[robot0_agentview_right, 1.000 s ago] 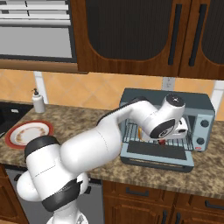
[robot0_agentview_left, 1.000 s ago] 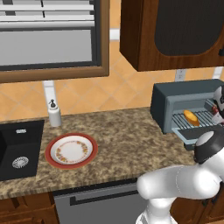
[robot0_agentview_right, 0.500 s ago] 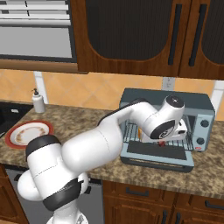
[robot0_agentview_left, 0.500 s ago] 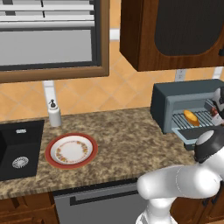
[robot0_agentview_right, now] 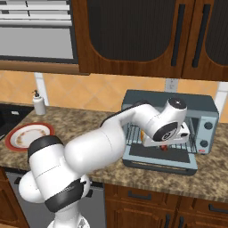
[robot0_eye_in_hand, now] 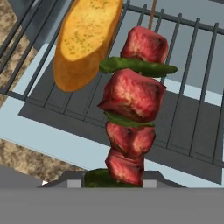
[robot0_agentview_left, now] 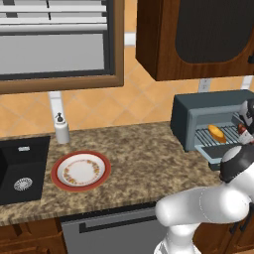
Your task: Pick up the kebab skewer and baguette bread, and place them inside the toaster oven. Close the toaster oven door and start by setting the timer.
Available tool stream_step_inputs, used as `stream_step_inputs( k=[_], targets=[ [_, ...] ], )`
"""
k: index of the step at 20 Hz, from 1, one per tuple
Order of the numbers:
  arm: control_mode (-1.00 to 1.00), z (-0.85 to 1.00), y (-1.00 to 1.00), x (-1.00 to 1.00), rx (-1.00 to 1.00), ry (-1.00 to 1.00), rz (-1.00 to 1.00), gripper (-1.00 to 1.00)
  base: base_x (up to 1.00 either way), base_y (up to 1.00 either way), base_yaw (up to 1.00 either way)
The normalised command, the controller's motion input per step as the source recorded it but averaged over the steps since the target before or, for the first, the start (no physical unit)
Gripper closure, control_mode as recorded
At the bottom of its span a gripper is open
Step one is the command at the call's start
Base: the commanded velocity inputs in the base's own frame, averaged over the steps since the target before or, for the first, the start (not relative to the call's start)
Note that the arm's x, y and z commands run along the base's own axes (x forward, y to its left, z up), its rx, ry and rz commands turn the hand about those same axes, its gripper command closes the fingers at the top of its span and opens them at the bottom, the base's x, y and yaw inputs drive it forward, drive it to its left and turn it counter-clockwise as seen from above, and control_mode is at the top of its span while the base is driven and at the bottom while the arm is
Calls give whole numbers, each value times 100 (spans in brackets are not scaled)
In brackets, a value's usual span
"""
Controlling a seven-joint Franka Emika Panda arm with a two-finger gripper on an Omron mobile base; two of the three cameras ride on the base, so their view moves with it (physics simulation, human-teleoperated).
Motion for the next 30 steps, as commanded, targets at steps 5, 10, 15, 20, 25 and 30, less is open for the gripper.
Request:
stream_step_inputs(
  k=[5, 10, 15, 20, 25, 30],
  targets=[
    [-100, -1, 0, 0, 0, 0, 3, 100, 0, 0, 0],
    [-100, 0, 0, 8, 0, 0, 4, 100, 0, 0, 0],
    [-100, 0, 0, 29, 0, 0, 4, 100, 0, 0, 0],
    [-100, 0, 0, 21, 0, 0, 3, 100, 0, 0, 0],
    [-100, 0, -1, 7, 1, 0, 3, -100, 0, 0, 0],
    [-100, 0, -5, 2, 2, 0, 3, -100, 0, 0, 0]
  ],
)
